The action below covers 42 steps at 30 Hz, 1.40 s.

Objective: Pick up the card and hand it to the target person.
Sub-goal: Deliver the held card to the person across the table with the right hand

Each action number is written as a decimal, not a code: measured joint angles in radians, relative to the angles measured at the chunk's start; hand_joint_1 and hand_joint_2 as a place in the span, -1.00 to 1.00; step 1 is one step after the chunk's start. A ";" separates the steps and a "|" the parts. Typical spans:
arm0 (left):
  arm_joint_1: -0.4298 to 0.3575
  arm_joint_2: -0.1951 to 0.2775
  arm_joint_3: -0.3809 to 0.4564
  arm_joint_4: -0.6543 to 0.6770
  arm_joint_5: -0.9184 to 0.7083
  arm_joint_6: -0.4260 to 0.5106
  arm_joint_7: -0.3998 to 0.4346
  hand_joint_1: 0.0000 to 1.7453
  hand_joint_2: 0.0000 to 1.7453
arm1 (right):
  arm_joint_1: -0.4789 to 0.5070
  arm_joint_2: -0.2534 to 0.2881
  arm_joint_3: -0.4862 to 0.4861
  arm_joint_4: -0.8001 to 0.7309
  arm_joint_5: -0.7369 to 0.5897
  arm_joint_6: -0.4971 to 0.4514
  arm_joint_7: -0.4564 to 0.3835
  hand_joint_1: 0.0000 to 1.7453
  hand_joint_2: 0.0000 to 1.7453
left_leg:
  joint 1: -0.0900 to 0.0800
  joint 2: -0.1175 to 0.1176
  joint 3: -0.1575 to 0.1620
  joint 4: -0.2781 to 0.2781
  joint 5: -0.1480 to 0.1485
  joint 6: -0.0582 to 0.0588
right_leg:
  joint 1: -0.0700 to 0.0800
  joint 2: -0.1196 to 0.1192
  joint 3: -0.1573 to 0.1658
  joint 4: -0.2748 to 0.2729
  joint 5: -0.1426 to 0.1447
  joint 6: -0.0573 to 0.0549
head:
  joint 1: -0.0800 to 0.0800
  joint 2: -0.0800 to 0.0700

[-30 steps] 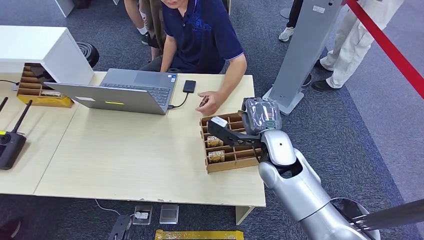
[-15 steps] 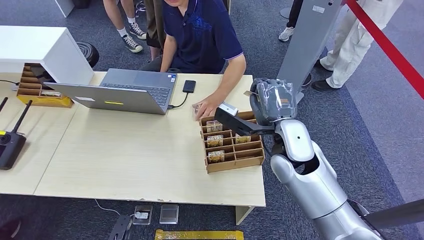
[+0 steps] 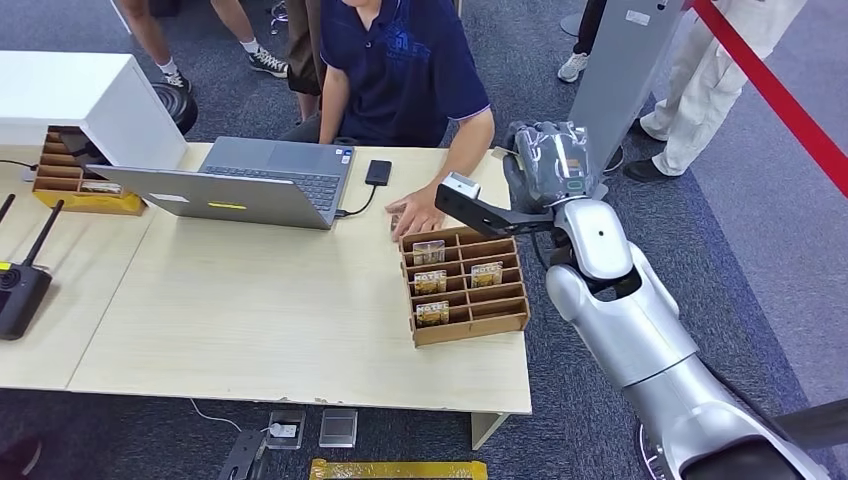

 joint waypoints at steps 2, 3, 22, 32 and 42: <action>0.000 0.000 0.000 0.000 -0.001 0.000 0.000 -1.00 -1.00 | -0.013 0.013 0.005 0.035 0.000 -0.002 -0.008 0.78 1.00 | 0.000 0.000 0.000 0.000 0.000 0.000 | 0.000 0.000 0.000 0.000 0.000 0.000 | 0.000 0.000; 0.000 0.000 0.000 0.000 -0.001 -0.001 0.000 -1.00 -1.00 | -0.019 0.019 0.007 0.049 0.000 -0.003 -0.010 0.78 1.00 | 0.000 0.000 0.000 0.000 0.000 0.000 | 0.000 0.000 0.000 0.000 0.000 0.000 | 0.000 0.000; 0.000 0.006 0.000 0.000 0.000 0.004 0.000 -1.00 -1.00 | -0.049 0.096 0.032 0.223 -0.014 -0.056 -0.047 0.75 1.00 | 0.000 0.000 -0.001 0.000 0.000 0.000 | 0.000 0.000 -0.001 0.000 0.000 0.000 | 0.000 0.000; 0.000 0.007 0.000 0.000 0.006 0.008 0.008 -1.00 -1.00 | -0.050 0.104 0.040 0.258 0.001 -0.063 -0.047 -0.85 1.00 | 0.000 0.000 -0.001 0.000 0.000 0.000 | 0.000 0.000 -0.001 0.000 0.000 0.000 | 0.000 0.000; 0.000 0.007 0.000 0.000 0.018 0.020 0.019 -1.00 -1.00 | -0.050 0.105 0.044 0.256 0.001 -0.099 -0.041 -1.00 -1.00 | 0.000 0.000 -0.001 0.000 0.000 0.000 | 0.000 0.000 -0.001 0.000 0.000 0.000 | 0.000 0.000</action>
